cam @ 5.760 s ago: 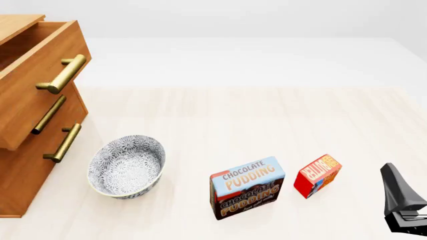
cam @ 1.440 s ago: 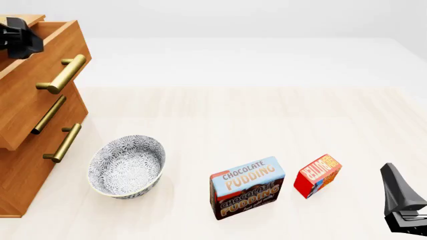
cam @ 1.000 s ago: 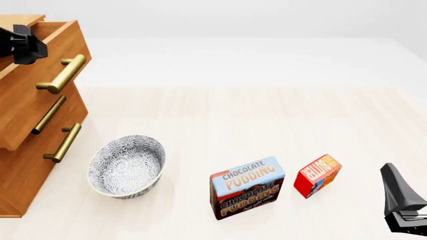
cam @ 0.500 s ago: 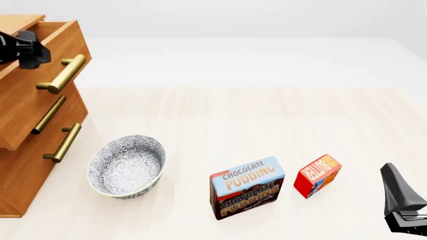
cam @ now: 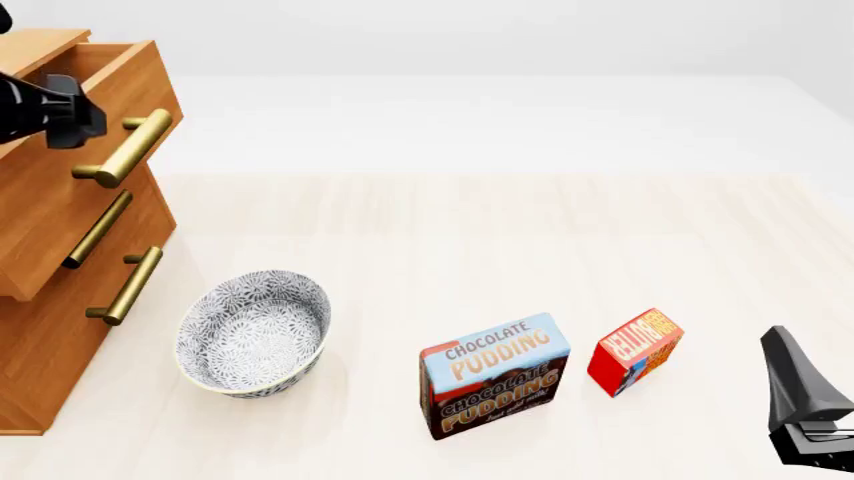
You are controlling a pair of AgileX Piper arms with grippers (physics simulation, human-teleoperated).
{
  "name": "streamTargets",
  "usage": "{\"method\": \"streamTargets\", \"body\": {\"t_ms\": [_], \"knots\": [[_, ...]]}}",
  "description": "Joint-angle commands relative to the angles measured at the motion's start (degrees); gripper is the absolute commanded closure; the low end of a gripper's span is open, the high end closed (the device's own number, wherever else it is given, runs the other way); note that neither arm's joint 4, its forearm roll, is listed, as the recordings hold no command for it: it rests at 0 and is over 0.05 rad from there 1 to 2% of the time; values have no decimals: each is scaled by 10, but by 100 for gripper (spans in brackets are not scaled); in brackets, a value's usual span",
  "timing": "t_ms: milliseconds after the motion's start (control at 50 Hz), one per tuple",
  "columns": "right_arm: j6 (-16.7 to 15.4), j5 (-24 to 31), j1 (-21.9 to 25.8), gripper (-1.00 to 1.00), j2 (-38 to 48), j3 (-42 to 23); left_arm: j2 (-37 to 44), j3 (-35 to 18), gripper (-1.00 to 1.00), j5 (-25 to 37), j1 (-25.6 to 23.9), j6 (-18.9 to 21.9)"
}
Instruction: Put the butter at the back in the top drawer of the cabinet and close it.
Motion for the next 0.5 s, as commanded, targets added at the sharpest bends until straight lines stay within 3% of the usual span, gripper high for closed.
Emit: {"method": "streamTargets", "body": {"t_ms": [20, 500], "knots": [[0, 0, 0, -100, 0, 0, 3, 5, -100, -3, 1, 2], [0, 0, 0, -100, 0, 0, 8, 16, -100, -11, 2, 5]]}}
